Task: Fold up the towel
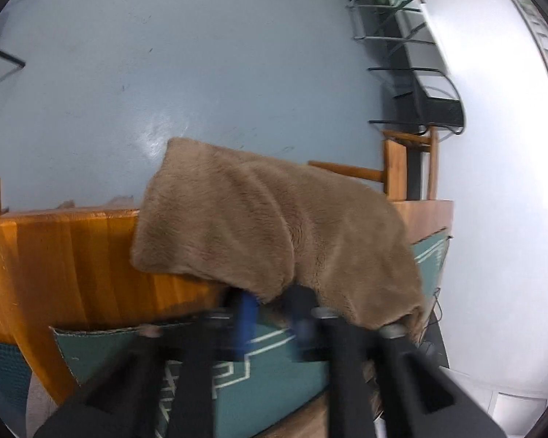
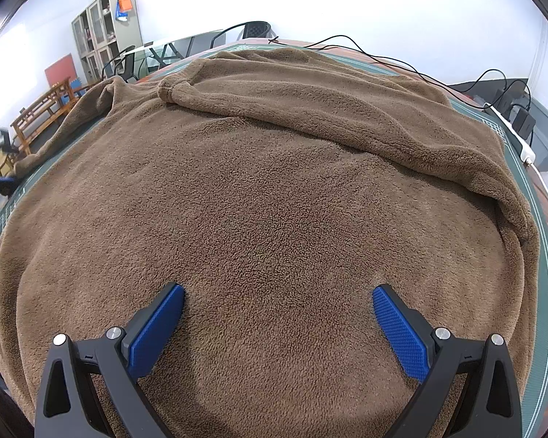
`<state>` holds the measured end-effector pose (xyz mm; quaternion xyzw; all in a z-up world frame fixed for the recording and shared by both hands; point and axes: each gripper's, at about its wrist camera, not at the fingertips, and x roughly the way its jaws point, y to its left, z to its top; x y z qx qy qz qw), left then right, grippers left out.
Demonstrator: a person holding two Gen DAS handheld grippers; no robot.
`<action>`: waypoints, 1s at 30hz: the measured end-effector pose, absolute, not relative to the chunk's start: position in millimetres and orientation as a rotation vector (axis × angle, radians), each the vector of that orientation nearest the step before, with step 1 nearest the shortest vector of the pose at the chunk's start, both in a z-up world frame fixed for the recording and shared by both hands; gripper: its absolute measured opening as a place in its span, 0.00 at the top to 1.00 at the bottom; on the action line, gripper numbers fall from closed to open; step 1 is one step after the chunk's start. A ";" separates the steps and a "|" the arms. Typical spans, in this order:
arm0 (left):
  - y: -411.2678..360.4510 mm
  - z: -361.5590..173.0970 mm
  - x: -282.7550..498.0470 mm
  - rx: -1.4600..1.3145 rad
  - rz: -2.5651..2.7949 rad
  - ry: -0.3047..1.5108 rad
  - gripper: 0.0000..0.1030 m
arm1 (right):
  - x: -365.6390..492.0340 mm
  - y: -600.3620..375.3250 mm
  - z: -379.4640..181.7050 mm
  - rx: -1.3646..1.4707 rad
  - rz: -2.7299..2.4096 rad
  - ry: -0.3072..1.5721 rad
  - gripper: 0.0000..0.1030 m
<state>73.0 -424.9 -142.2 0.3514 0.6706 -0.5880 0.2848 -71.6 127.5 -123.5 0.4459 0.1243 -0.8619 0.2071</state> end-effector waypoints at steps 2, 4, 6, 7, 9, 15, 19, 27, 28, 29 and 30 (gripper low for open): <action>-425.6 -140.6 69.8 0.946 -1.574 1.771 0.91 | -71.6 127.7 -123.4 1.242 -2.400 0.346 0.00; -426.3 -135.9 64.8 0.962 -1.581 1.723 0.91 | -71.6 127.8 -123.2 1.242 -2.400 0.347 0.00; -427.8 -127.7 57.0 0.963 -1.605 1.683 0.91 | -71.6 127.7 -123.2 1.242 -2.400 0.347 0.00; -428.7 -121.9 52.1 0.961 -1.622 1.659 0.91 | -71.7 127.7 -123.2 1.241 -2.400 0.347 0.00; -429.0 -100.9 36.3 0.950 -1.701 1.576 0.91 | -71.7 127.7 -123.2 1.241 -2.400 0.346 0.00; -403.5 -14.0 -34.8 0.923 -2.044 1.274 0.91 | -71.8 127.8 -123.1 1.241 -2.400 0.346 0.00; -344.3 33.5 -93.9 0.983 -2.311 1.072 0.91 | -71.9 127.8 -123.0 1.241 -2.400 0.346 0.00; -194.4 76.7 -190.0 1.211 -2.743 0.683 0.91 | -72.2 128.0 -122.9 1.241 -2.399 0.345 0.00; -170.0 76.5 -198.7 1.253 -2.796 0.622 0.91 | -72.2 128.0 -122.9 1.241 -2.399 0.345 0.00; -145.7 76.0 -207.2 1.295 -2.849 0.559 0.91 | -72.3 128.1 -122.8 1.241 -2.399 0.344 0.00; -120.4 71.3 -212.7 1.359 -2.899 0.496 0.91 | -72.3 128.1 -122.8 1.241 -2.399 0.344 0.00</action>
